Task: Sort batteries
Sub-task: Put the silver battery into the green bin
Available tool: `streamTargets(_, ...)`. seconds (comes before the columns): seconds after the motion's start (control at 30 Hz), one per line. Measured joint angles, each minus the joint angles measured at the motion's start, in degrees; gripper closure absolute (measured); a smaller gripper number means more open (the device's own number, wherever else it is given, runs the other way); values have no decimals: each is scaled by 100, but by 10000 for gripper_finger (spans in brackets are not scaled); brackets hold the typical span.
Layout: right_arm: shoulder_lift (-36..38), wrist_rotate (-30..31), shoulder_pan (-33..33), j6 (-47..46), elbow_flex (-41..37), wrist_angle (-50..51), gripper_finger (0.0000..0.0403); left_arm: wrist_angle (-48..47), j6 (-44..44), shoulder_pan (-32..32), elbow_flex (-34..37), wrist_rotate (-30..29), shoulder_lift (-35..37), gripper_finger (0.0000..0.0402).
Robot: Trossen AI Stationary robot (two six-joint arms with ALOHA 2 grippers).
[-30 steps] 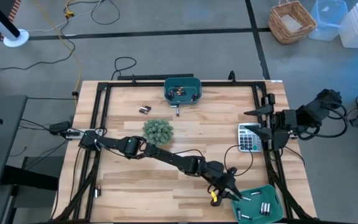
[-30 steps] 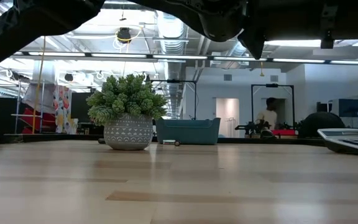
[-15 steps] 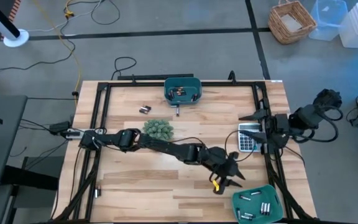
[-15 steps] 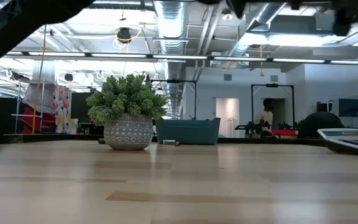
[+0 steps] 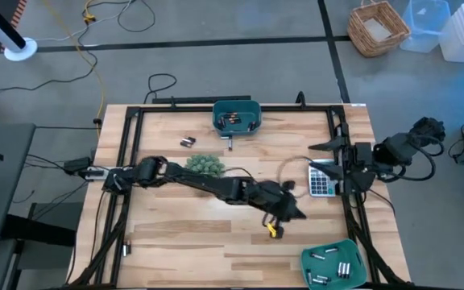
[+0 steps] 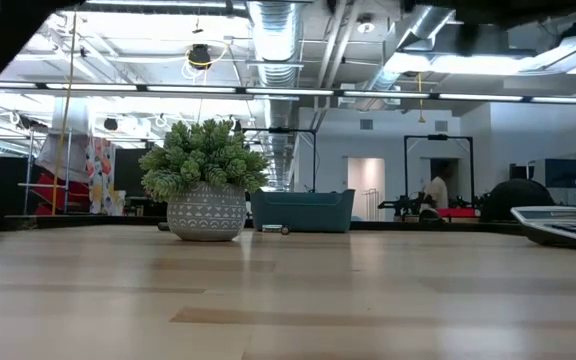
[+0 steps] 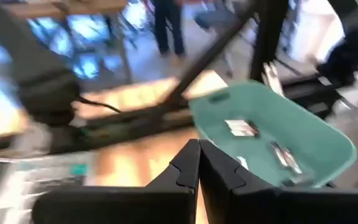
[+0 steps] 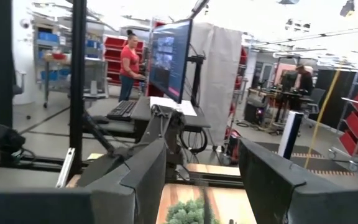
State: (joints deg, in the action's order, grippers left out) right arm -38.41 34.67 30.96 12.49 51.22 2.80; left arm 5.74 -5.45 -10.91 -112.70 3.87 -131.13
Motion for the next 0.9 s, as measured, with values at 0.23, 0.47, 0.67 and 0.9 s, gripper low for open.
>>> streamTargets(0.23,-290,-1,-474,-395,4,64,188,1974,45,-15,3272,-1006,1968,401)
streamTargets(0.47,-1593,-6,-1533,-674,-2,-12,188,2698,-84,-152,5557,-2041,4036,401)
streamTargets(0.67,-2881,-195,-2269,-963,2,-783,188,2737,-95,-195,6880,-2375,5741,401)
streamTargets(0.9,-4355,-467,-2991,-1623,4,-2046,188,2307,-157,-182,7827,-2524,7288,401)
